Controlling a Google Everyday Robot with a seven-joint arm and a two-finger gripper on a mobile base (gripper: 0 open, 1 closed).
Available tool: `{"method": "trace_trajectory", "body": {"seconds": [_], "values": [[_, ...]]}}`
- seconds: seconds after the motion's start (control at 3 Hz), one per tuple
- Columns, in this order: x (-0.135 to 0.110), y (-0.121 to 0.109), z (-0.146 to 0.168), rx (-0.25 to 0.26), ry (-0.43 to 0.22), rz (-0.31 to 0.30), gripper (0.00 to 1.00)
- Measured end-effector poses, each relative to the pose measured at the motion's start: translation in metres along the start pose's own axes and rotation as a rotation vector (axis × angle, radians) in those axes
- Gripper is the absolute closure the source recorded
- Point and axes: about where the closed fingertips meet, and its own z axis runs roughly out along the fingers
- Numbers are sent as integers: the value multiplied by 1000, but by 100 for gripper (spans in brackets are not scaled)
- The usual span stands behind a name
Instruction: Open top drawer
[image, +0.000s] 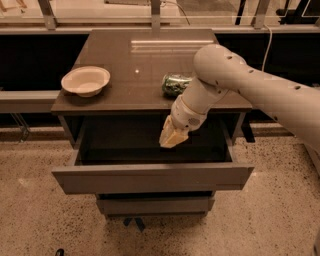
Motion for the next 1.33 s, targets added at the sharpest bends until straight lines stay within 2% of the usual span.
{"method": "trace_trajectory", "body": {"seconds": [0.33, 0.67, 1.0, 1.33], "values": [[11, -16, 20, 3, -4, 10, 96], [19, -27, 49, 11, -52, 5, 100], [20, -29, 54, 20, -64, -1, 100], [21, -29, 67, 60, -81, -22, 100]]}}
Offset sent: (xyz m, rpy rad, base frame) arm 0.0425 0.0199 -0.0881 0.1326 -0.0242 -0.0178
